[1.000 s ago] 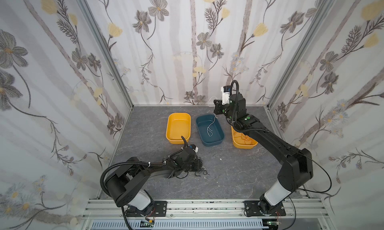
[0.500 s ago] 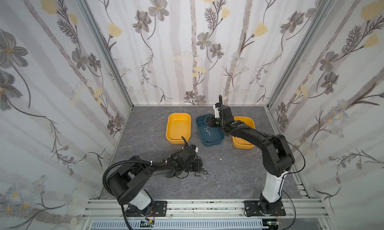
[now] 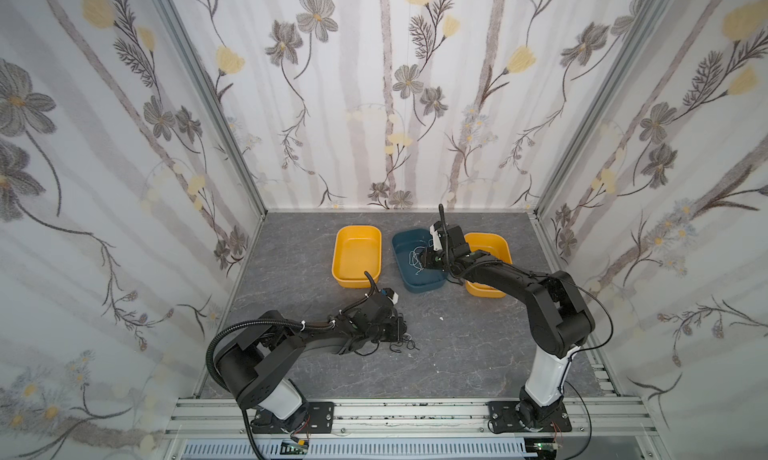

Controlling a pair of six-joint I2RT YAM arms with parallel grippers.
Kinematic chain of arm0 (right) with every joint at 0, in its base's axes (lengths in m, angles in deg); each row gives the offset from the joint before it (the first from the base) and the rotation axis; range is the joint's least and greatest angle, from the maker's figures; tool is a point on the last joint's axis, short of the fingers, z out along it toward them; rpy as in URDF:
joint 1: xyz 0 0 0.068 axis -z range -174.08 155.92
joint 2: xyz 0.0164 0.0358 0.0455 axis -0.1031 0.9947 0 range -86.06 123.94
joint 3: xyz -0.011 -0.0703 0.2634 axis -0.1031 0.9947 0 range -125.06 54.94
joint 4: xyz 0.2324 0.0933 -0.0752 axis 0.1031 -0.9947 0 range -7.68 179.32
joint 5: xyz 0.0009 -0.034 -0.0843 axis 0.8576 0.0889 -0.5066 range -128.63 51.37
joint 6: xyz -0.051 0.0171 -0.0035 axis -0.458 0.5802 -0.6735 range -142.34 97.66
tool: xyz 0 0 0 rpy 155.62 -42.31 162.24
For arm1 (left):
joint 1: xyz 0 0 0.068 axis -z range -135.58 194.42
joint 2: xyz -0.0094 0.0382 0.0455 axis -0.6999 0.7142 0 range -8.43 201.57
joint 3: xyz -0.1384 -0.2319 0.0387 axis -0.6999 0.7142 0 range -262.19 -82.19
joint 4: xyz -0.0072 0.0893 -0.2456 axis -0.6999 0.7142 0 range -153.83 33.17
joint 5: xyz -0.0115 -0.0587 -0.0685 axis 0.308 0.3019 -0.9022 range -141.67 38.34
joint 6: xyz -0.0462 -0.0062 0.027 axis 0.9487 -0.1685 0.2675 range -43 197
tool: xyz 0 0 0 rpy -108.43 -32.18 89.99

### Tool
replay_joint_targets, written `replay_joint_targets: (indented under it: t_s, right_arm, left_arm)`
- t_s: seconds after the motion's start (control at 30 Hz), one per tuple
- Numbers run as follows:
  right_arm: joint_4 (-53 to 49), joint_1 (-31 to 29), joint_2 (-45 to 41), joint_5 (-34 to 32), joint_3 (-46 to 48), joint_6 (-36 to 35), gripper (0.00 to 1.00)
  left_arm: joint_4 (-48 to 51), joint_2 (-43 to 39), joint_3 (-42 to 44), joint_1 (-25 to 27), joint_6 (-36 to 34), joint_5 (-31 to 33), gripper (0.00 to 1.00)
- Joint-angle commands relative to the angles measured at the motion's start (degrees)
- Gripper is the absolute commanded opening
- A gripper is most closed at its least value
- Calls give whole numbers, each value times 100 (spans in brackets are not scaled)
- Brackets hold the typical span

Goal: Untangle the cables
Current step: 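Lower the right gripper into the teal tub and release the white cable, then move the right gripper back to the cable pile beside the left gripper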

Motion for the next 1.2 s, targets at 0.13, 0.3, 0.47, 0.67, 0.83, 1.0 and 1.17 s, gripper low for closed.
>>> replay_joint_targets:
  t_s: [0.13, 0.3, 0.47, 0.67, 0.83, 1.0, 1.17]
  right_arm:
    - [179, -4, -967, -364, 427, -154, 39]
    - [296, -34, -1564, -151, 965, -205, 39]
    - [565, -276, -2406, 58, 1951, -201, 44]
    - [850, -633, -3088, 208, 3170, 104, 45]
    - [977, -950, -3429, 42, 3862, 320, 47]
    - [1113, -1208, -3653, 155, 4262, 490, 48]
    - [1197, -2047, -3467, 21, 4375, 564, 47]
  left_arm:
    - [-132, -15, -107, 14, 42, -13, 8]
    - [-107, -64, -130, 52, 85, -5, 10]
    - [44, -134, -211, 89, 70, 14, 19]
    - [339, -437, -221, 92, 20, 151, 35]
    - [678, -827, -173, 87, -44, 316, 49]
    - [1116, -1253, -38, 89, -99, 585, 51]
    - [1311, -1590, 178, 18, -90, 711, 55]
